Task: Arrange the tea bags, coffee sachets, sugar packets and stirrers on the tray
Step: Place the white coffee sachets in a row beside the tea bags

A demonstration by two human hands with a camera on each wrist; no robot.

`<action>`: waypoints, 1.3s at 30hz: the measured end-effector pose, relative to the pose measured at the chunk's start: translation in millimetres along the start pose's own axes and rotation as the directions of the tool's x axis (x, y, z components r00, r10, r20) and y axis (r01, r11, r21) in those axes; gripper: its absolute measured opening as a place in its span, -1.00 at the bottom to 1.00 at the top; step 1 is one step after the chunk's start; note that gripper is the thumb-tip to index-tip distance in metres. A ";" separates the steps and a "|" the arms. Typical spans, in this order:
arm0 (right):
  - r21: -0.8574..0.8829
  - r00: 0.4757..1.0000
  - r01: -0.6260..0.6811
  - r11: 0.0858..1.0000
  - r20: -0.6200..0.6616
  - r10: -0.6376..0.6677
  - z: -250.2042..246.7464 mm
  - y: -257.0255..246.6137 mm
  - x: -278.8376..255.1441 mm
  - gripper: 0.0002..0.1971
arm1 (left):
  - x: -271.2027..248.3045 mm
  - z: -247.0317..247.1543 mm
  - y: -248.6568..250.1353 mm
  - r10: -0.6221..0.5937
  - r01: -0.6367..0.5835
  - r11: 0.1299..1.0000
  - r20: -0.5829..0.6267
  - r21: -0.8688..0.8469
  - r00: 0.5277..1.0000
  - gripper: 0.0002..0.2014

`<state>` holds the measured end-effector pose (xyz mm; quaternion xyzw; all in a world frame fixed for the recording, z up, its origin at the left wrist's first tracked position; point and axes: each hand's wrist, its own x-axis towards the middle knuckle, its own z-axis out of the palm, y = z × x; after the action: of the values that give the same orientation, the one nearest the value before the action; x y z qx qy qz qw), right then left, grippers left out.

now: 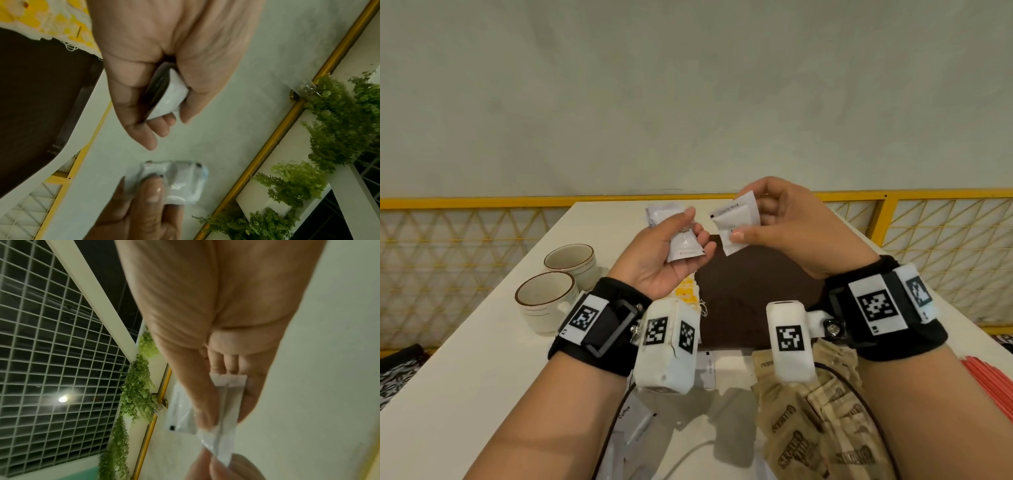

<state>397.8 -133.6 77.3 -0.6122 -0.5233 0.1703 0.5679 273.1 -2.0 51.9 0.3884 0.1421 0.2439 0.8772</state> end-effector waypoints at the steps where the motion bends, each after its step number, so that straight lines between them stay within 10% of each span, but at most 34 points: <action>1: -0.064 0.997 0.051 0.997 -0.048 -0.054 -0.2 -2.2 -0.9 -0.70 | 0.2 1.0 -0.7 -0.009 0.009 1.000 -0.009 -0.001 1.000 -0.75; 7: -0.257 0.957 0.157 0.953 -0.199 -0.211 1.5 -3.3 0.5 -0.87 | -0.5 6.5 -5.1 0.013 -0.015 1.000 -0.068 -0.027 0.998 -0.54; 16: -0.260 0.983 0.132 0.956 -0.093 -0.161 0.8 -2.2 0.4 -0.80 | 3.6 -1.3 -6.9 0.063 -0.054 0.987 -0.059 0.152 0.996 -0.54; 25: -0.150 0.985 0.104 0.983 -0.118 -0.122 17.8 1.9 0.5 -0.25 | -1.0 4.4 -14.3 0.191 -0.218 0.922 0.116 0.319 0.975 -0.80; 30: -0.064 0.992 0.124 0.990 0.019 -0.123 31.8 2.2 -1.4 -0.15 | -2.0 4.2 -21.7 0.056 -0.130 0.930 0.216 0.344 0.975 -0.27; 34: 0.024 0.988 0.141 0.990 0.059 -0.143 22.1 0.8 -1.0 -0.14 | 4.1 -2.6 -19.2 0.006 -0.031 0.975 0.114 0.222 0.993 -0.29; 39: -0.564 0.954 0.252 0.786 0.279 -0.106 21.5 5.8 -2.6 0.05 | 0.7 5.9 -16.5 -0.140 0.119 0.979 0.124 0.167 0.982 -0.45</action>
<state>382.1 -123.6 64.8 -0.6818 -0.6688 0.0135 0.2961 281.5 -14.9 43.3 0.4627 0.1266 0.1473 0.8650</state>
